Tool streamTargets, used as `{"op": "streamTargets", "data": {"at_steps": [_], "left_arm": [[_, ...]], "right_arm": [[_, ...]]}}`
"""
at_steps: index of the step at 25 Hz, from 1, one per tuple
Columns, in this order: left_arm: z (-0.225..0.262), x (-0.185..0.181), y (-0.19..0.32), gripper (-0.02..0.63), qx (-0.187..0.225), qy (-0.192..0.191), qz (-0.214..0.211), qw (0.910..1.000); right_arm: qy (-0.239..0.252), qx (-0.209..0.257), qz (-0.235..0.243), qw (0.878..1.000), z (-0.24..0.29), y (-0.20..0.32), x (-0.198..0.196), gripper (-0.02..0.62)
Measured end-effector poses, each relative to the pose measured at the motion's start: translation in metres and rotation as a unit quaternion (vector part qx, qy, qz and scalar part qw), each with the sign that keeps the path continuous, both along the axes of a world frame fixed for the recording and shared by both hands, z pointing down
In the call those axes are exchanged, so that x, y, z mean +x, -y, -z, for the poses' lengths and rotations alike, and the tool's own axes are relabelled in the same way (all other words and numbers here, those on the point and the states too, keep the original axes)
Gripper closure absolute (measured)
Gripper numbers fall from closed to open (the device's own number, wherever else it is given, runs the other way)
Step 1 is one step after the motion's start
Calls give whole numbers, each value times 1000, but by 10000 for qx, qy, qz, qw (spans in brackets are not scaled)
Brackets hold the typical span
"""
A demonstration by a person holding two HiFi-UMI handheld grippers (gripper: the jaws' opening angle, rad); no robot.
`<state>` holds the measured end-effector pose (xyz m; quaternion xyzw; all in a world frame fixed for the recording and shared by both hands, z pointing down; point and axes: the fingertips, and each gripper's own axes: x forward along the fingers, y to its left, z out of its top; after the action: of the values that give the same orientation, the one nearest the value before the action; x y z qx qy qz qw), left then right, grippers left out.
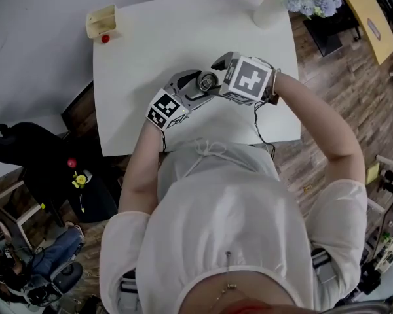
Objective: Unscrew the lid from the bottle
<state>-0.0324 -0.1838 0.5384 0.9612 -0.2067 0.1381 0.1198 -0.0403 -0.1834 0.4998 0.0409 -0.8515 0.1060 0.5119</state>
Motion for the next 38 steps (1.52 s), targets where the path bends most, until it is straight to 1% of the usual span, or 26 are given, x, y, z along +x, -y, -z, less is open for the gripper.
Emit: {"op": "streamTargets", "data": {"at_steps": [3, 5, 7, 9, 11, 14, 17, 20, 22, 24, 25, 28, 30, 32, 33, 35, 38], "left_arm": [[1, -1, 0, 264, -3, -24, 33, 10000], [1, -1, 0, 264, -14, -25, 39, 10000], [2, 0, 0, 264, -22, -29, 43, 10000], [1, 0, 0, 264, -26, -35, 53, 10000], [1, 0, 0, 264, -25, -37, 53, 10000], [1, -1, 0, 264, -25, -57, 54, 10000], [1, 0, 0, 264, -24, -75, 71, 9999], [0, 0, 0, 264, -27, -65, 79, 9999], [0, 1, 0, 264, -29, -53, 79, 10000], [0, 0, 0, 264, -28, -37, 85, 10000], [0, 0, 0, 264, -25, -30, 90, 10000], [-1, 0, 1, 264, -29, -20, 123, 9999], [-2, 0, 1, 264, -46, -12, 161, 9999], [-1, 0, 1, 264, -49, -10, 184, 9998], [-1, 0, 1, 264, -44, -11, 187, 9998], [-1, -1, 1, 264, -37, -14, 188, 9998], [-1, -2, 1, 264, -41, -12, 205, 9998]], "right_arm": [[15, 47, -753, 9972, 3, 0, -2, 307], [13, -51, -1153, 9933, 0, -2, -4, 307], [21, -209, -1483, 9887, -6, -3, -5, 323], [0, -293, -1595, 9868, -10, -4, -5, 328], [-13, -290, -1496, 9883, -11, -4, -4, 330], [-33, -239, -1156, 9930, -11, -5, -4, 330], [-186, -217, -654, 9975, -11, -6, -2, 331], [-546, -219, 64, 9982, -14, -9, 5, 333], [-527, -125, 707, 9960, -13, -8, -2, 333], [-629, -56, 1327, 9891, -12, -8, -4, 333], [-705, -25, 1657, 9836, -12, -10, -2, 333], [-685, 83, 2701, 9603, -8, -19, -5, 333], [-688, 120, 3120, 9475, -8, -21, -6, 333], [-735, 105, 3265, 9423, -9, -21, -5, 333], [-735, 96, 3266, 9423, -10, -21, -6, 333], [-689, 76, 3165, 9460, -9, -22, -7, 331], [-547, 138, 2840, 9572, -10, -20, -8, 322]]}}
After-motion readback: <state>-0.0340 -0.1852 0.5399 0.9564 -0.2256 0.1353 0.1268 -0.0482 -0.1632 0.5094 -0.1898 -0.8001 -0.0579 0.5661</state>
